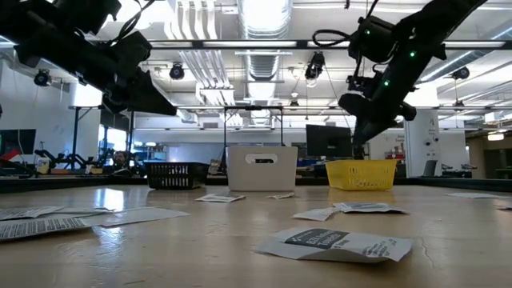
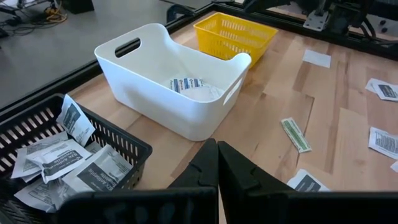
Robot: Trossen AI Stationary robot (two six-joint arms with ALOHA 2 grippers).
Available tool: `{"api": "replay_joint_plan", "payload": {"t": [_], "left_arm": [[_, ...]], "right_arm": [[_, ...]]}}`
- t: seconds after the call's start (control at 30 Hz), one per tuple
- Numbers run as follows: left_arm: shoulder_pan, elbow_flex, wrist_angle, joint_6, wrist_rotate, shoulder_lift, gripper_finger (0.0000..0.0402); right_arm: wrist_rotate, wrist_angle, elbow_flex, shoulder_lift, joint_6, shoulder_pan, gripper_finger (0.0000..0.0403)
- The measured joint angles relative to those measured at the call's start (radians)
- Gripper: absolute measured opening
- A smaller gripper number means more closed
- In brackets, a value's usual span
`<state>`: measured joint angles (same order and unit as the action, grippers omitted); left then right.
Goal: Pick & Place First Aid Supplies
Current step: Put the towelette pack into the black basket
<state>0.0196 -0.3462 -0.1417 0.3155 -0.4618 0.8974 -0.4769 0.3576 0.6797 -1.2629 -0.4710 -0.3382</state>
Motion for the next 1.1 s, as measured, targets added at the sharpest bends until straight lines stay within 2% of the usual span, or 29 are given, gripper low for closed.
{"api": "replay_joint_plan", "payload": {"t": [0.2,0.3,0.5,0.87,1.1], "left_arm": [[0.002,0.000,0.000,0.001,0.035,0.000,0.0000],[0.002,0.000,-0.001,0.002,0.078,0.000,0.0000],[0.004,0.001,-0.023,0.003,0.165,0.000,0.0000],[0.087,0.001,-0.107,0.045,0.185,0.033,0.0000],[0.134,0.001,-0.215,0.054,0.185,0.138,0.0000]], "right_arm": [[0.200,0.000,0.050,0.000,0.015,0.007,0.0111],[0.248,0.000,0.069,0.000,0.015,0.041,0.0108],[0.242,-0.024,0.079,0.000,0.018,0.159,0.0087],[0.234,-0.174,0.079,0.000,0.022,0.410,0.0043],[0.059,-0.237,0.075,-0.036,0.029,0.539,0.0027]]}}
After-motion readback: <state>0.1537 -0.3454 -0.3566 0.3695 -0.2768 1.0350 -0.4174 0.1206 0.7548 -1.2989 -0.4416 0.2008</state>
